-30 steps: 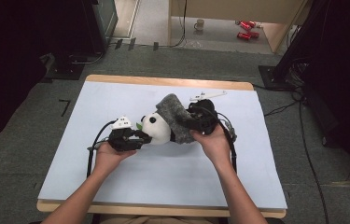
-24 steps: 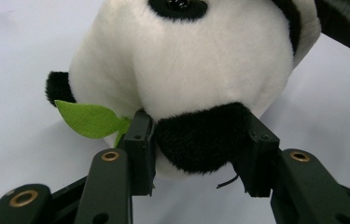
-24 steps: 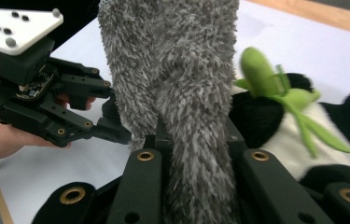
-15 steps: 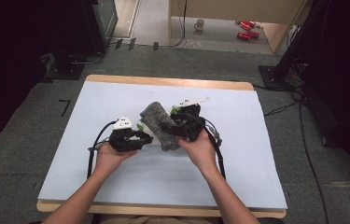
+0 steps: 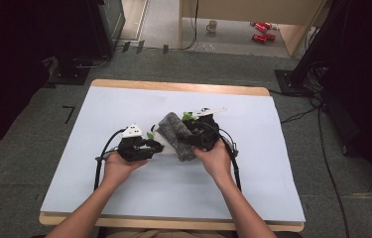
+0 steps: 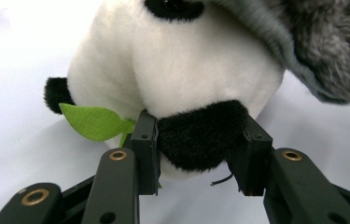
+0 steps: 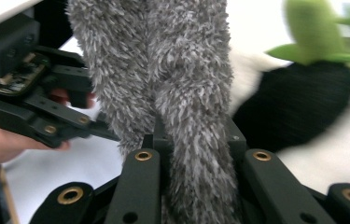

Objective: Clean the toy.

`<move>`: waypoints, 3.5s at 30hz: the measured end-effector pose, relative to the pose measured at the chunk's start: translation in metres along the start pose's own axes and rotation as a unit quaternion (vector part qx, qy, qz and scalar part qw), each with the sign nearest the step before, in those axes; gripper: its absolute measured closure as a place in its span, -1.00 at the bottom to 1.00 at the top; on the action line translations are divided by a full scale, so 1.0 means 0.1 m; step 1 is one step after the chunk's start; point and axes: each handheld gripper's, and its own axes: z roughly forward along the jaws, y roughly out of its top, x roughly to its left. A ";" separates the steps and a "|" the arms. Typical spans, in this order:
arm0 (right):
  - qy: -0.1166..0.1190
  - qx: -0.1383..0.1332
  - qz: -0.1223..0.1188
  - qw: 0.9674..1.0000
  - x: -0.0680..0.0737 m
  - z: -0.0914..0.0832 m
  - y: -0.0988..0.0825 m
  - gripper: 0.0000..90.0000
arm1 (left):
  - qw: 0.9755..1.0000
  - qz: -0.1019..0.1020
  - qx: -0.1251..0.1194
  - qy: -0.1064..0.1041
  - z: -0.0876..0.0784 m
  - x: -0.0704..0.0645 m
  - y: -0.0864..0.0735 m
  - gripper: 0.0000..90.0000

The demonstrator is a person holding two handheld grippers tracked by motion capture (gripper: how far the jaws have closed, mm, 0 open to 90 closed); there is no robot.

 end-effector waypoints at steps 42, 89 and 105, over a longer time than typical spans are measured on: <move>-0.028 -0.016 -0.034 0.999 0.29 -0.23 0.08 0.71 | 1.000 -0.017 0.003 -0.004 0.02 -0.03 0.06 0.34; -0.126 -0.043 0.020 0.991 -0.43 -0.74 -0.09 0.76 | 0.999 -0.035 0.008 -0.014 0.04 0.09 0.14 0.41; -0.161 -0.079 0.044 0.983 -0.54 -1.08 -0.08 0.76 | 0.999 -0.028 0.013 -0.011 0.04 0.10 0.14 0.41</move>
